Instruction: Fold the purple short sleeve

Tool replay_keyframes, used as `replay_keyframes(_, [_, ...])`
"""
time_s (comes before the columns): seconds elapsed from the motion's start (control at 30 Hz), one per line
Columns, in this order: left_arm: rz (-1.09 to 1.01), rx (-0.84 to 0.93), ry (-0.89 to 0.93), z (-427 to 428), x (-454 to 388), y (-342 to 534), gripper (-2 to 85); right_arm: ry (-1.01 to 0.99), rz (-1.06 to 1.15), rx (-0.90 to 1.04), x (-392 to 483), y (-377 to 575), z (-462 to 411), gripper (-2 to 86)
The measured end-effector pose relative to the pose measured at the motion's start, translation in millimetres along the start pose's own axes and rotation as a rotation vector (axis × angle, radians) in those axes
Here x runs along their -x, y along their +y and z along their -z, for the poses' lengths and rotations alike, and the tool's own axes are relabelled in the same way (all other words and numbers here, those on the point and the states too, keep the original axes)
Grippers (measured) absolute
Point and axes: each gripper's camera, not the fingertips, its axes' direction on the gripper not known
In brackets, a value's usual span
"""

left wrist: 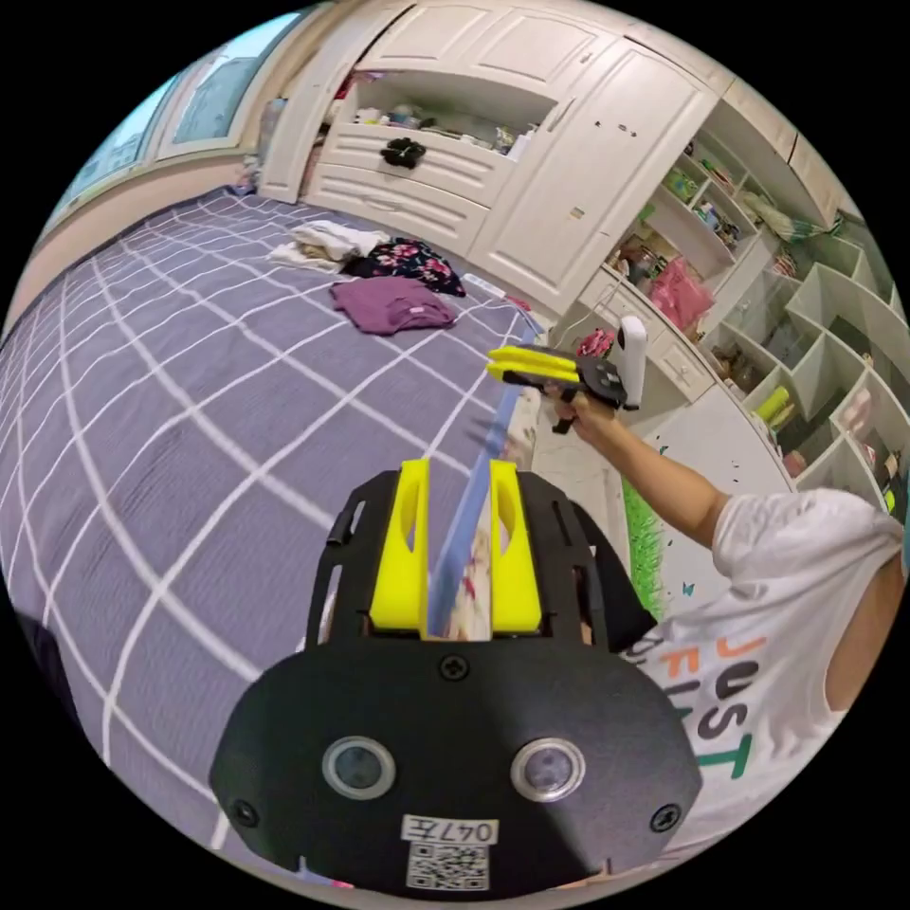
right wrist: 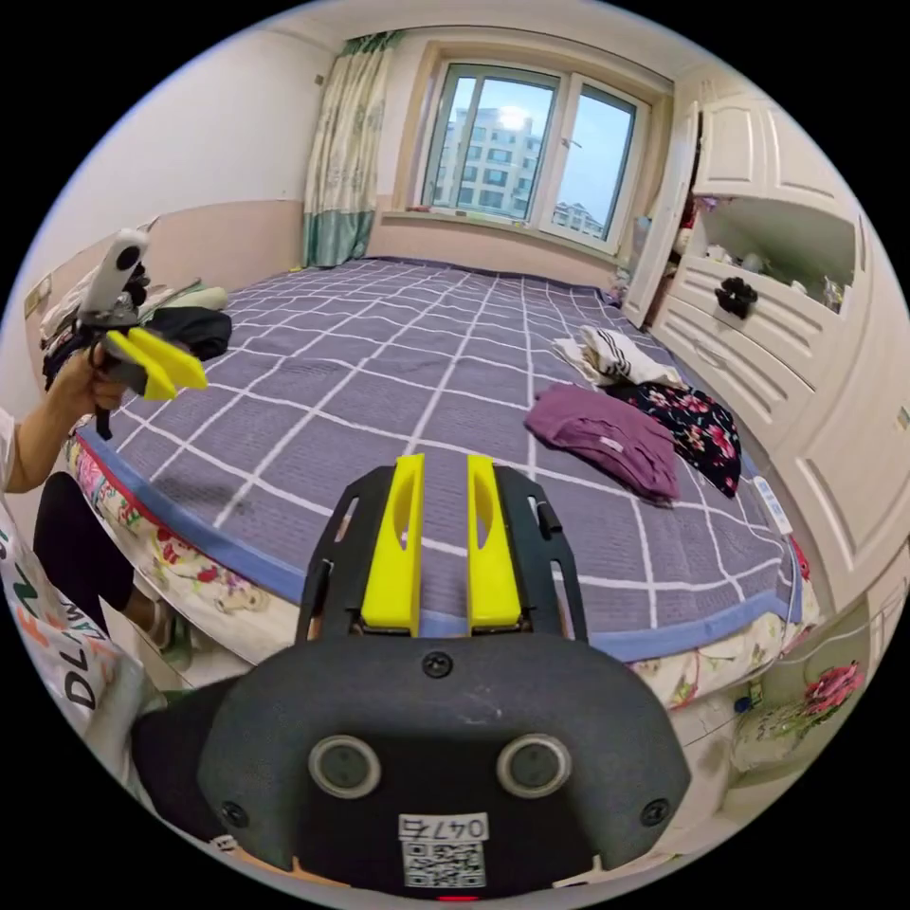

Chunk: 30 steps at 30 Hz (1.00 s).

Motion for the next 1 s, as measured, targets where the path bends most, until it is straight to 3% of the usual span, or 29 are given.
replay_keyframes(0.17, [-0.063,0.015,-0.012,-91,-18,-109,9.8,0.024,-0.043,0.011,-60,8,12,3.8])
replay_keyframes(0.33, [-0.131,0.042,-0.157,-171,-25,-194,14.2,0.087,-0.035,0.016,-113,9,5,5.6])
replay_keyframes(0.53, [-0.234,0.116,-0.249,-243,-19,-242,15.4,0.116,-0.019,0.063,-174,-4,-13,7.0])
replay_keyframes(0.73, [-0.437,0.153,-0.379,-298,-25,-278,13.8,0.135,0.121,0.089,-203,-38,-25,7.2])
replay_keyframes(1.0, [-0.503,0.237,-0.460,-358,-16,-305,13.9,0.142,0.340,0.255,-211,-84,-82,5.4])
